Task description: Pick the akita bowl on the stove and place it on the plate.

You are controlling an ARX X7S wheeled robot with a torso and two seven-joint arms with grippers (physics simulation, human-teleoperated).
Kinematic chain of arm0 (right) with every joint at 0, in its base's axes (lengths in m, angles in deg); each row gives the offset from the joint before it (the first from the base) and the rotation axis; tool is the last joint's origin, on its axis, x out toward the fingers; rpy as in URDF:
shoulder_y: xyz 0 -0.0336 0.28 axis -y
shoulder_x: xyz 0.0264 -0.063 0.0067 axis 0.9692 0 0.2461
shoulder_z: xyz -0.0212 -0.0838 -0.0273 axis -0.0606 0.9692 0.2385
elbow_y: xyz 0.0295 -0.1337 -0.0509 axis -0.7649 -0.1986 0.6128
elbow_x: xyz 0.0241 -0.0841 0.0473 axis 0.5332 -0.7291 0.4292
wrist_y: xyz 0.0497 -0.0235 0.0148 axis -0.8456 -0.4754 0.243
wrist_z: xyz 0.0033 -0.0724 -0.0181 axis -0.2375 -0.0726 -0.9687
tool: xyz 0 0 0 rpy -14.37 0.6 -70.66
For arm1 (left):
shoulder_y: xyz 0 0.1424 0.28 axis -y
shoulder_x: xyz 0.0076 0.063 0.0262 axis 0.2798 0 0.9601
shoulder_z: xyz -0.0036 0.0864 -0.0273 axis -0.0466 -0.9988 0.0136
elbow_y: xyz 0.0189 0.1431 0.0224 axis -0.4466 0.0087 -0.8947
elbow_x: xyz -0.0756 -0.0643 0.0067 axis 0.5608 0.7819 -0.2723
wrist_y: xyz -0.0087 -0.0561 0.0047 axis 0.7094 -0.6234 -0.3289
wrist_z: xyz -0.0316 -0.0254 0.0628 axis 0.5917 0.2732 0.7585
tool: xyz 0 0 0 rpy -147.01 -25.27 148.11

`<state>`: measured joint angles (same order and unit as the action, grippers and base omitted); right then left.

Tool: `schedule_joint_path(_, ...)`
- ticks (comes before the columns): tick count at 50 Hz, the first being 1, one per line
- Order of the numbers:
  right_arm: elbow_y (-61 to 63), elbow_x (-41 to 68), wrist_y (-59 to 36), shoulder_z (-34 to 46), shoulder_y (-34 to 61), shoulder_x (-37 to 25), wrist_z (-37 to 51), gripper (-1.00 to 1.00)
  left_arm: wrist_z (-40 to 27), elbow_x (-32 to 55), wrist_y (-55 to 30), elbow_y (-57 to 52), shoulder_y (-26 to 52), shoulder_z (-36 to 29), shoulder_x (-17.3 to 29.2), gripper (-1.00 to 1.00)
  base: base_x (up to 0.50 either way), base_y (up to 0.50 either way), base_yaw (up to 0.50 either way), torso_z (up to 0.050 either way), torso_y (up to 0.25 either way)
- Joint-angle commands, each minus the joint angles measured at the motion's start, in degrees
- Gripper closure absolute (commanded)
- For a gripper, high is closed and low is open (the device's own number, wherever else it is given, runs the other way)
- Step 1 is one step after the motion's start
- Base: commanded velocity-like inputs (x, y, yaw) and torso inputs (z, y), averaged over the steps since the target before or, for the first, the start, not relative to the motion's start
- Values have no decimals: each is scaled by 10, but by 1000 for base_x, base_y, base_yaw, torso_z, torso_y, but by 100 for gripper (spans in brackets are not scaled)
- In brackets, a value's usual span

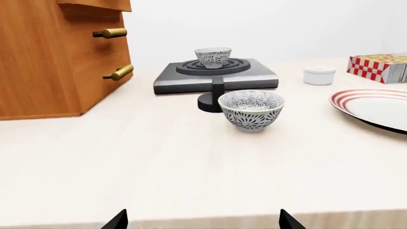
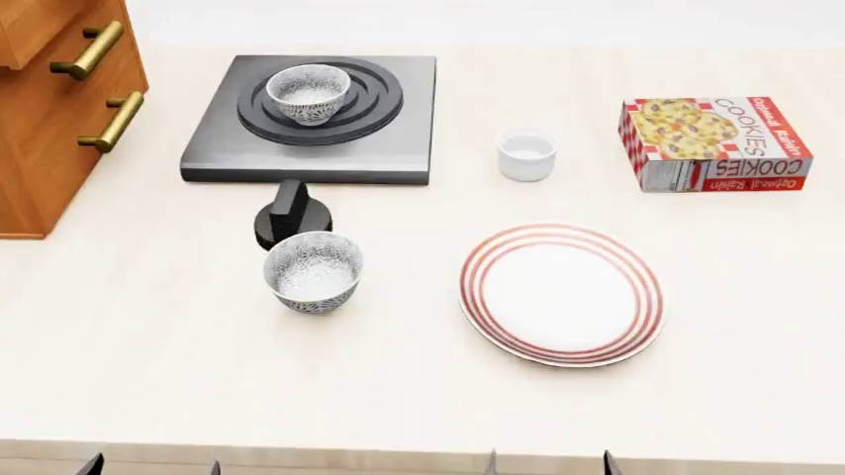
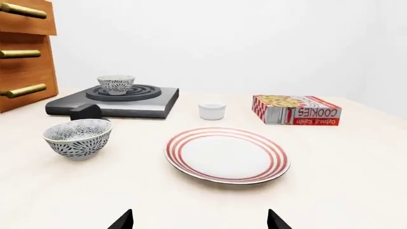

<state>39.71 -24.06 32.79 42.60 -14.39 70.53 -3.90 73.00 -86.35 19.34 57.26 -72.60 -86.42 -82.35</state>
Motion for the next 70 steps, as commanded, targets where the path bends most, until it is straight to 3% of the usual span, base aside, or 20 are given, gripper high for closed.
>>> schedule_joint_path(1, -38, 18, 101, -2, 2, 5, 17, -100, -11, 4, -5, 3, 3, -10, 8, -100, 0, 0, 0, 0, 0)
schedule_joint_path(6, -59, 41, 151, -5, 5, 10, 13, -100, -14, 6, -7, -1, 1, -13, 10, -100, 0, 0, 0, 0, 0)
schedule_joint_path(7, 27, 108, 65, -13, 91, -23, 99, -100, -14, 6, -11, -7, 0, -14, 11, -100, 0, 0, 0, 0, 0)
schedule_joint_path(8, 113, 40, -21, -63, 177, 51, 38, -100, -15, 6, -8, -3, 1, -15, 11, -100, 0, 0, 0, 0, 0)
schedule_joint_path(11, 355, 58, -279, -75, 434, 35, 44, -100, -17, 7, -3, 5, 3, -17, 12, -100, 0, 0, 0, 0, 0)
schedule_joint_path(12, 352, 60, -365, -78, 518, 27, 43, -100, -18, 8, -6, 0, 2, -17, 13, -100, 0, 0, 0, 0, 0)
schedule_joint_path(17, 337, 74, -794, -115, 586, -16, 21, -100, -21, 10, -6, 1, 2, -20, 16, -100, 0, 0, 0, 0, 0)
schedule_joint_path(22, 376, 99, -900, -149, 566, -74, -20, -100, -24, 10, -6, 4, 4, -25, 18, -100, 0, 0, 0, 0, 0)
schedule_joint_path(26, 409, 105, -921, -182, 488, -76, -27, -100, -26, 10, -3, 8, 5, -28, 20, -100, 0, 0, 0, 0, 0)
schedule_joint_path(32, 441, 120, -882, -260, 399, -31, -51, -100, -30, 11, -4, 6, 5, -32, 23, -100, 0, 0, 0, 0, 0)
schedule_joint_path(41, 440, 130, -884, -309, 389, -4, -53, -100, -35, 14, -5, 3, 5, -36, 26, -100, 0, 0, 0, 0, 0)
schedule_joint_path(49, 437, 112, -812, -179, 360, -59, -43, -100, -38, 18, -3, 5, 7, -40, 28, -100, 0, 0, 0, 0, 0)
schedule_joint_path(70, 376, 101, -775, -101, 372, -65, -28, -100, -45, 25, -6, 0, 5, -50, 36, -100, 0, 0, 0, 0, 0)
